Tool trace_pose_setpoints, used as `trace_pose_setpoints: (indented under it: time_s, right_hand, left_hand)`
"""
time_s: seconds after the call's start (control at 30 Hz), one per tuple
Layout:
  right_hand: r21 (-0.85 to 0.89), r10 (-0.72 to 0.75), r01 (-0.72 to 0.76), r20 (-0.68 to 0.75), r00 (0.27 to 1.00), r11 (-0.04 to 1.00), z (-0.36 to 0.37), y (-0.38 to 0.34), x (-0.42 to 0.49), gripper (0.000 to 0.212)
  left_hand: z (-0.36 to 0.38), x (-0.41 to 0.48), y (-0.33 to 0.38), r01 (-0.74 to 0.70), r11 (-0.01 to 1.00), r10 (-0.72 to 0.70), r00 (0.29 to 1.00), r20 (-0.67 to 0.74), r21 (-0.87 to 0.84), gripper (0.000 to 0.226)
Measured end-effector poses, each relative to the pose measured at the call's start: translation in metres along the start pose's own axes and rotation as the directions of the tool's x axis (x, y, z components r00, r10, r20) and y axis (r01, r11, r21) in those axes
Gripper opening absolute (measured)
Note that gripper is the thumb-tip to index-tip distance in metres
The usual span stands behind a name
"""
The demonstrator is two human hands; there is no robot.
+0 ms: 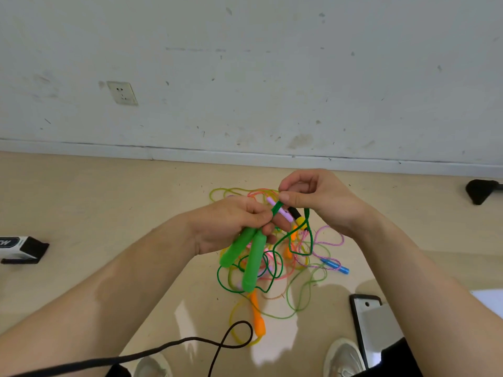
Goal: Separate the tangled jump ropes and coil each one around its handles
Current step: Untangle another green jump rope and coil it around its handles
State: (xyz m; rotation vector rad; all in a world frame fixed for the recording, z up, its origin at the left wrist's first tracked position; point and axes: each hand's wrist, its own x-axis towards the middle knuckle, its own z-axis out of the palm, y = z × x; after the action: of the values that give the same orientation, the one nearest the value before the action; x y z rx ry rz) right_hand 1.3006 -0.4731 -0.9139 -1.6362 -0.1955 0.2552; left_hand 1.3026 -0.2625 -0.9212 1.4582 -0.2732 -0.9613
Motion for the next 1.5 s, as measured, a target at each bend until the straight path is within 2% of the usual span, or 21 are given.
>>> trace_pose_setpoints:
  time_s: [0.13,0.2,0.33,0.5,0.57,0.8,0.93,1.03,1.13,1.27,1.4,1.5]
  right_hand:
    - [0.136,0.019,-0.027,0.061,0.998,0.990,-0.006,0.004,-0.001,0.014]
    - [0.129,-0.013,0.006,0.047,0.999,0.992,-0.002,0.005,0.000,0.014]
    - [0.139,-0.039,0.039,-0.001,0.999,0.990,0.005,0.003,0.001,0.017]
    - [0.136,-0.057,0.053,0.023,0.998,0.989,0.009,0.005,0.002,0.014]
    - [0.121,-0.057,0.054,0.023,0.998,0.991,0.008,0.006,0.003,0.011]
    - [0.084,-0.046,0.049,-0.034,0.998,0.995,0.008,0.008,0.002,0.010]
    - [-0.017,0.013,-0.016,-0.130,0.991,1.000,0.009,0.013,0.003,0.027]
    - [0.024,0.125,-0.124,-0.095,0.988,0.992,0.016,0.016,0.003,0.034]
    - [-0.053,0.175,-0.179,-0.083,0.981,0.982,0.030,0.014,0.001,0.030]
    - [-0.297,0.157,-0.178,-0.096,0.983,0.938,0.043,0.014,0.002,0.036]
    - [-0.322,0.163,-0.169,-0.045,0.986,0.931,0.050,0.010,-0.001,0.041]
    - [-0.360,0.127,-0.146,-0.075,0.989,0.922,0.052,0.009,-0.002,0.043]
  left_hand:
    - [-0.002,-0.001,0.001,-0.055,0.998,0.055,0.998,0.039,0.001,0.027]
    - [-0.004,-0.001,0.001,-0.067,0.998,0.066,0.995,0.070,0.018,0.026]
    - [-0.001,-0.005,0.004,-0.063,0.995,0.071,0.992,0.101,-0.078,0.022]
    - [0.002,-0.010,0.004,-0.021,0.983,0.061,0.975,0.213,-0.184,0.024]
    - [0.003,-0.008,0.002,-0.029,0.983,0.067,0.976,0.209,-0.180,0.026]
    - [0.006,-0.002,-0.002,-0.080,0.992,0.091,0.989,0.114,-0.096,0.020]
    - [0.007,-0.003,0.007,-0.174,0.963,0.172,0.985,-0.026,-0.206,0.023]
    - [-0.001,-0.001,0.009,-0.263,0.937,0.218,0.954,-0.203,-0.229,0.022]
    - [-0.006,0.002,0.005,-0.288,0.930,0.202,0.920,-0.337,-0.229,0.025]
    - [-0.005,0.003,0.005,-0.303,0.929,0.181,0.872,-0.455,-0.211,0.022]
    - [-0.008,0.002,0.003,-0.282,0.943,0.158,0.847,-0.508,-0.176,0.019]
    - [-0.009,0.001,0.003,-0.262,0.953,0.146,0.834,-0.532,-0.150,0.017]
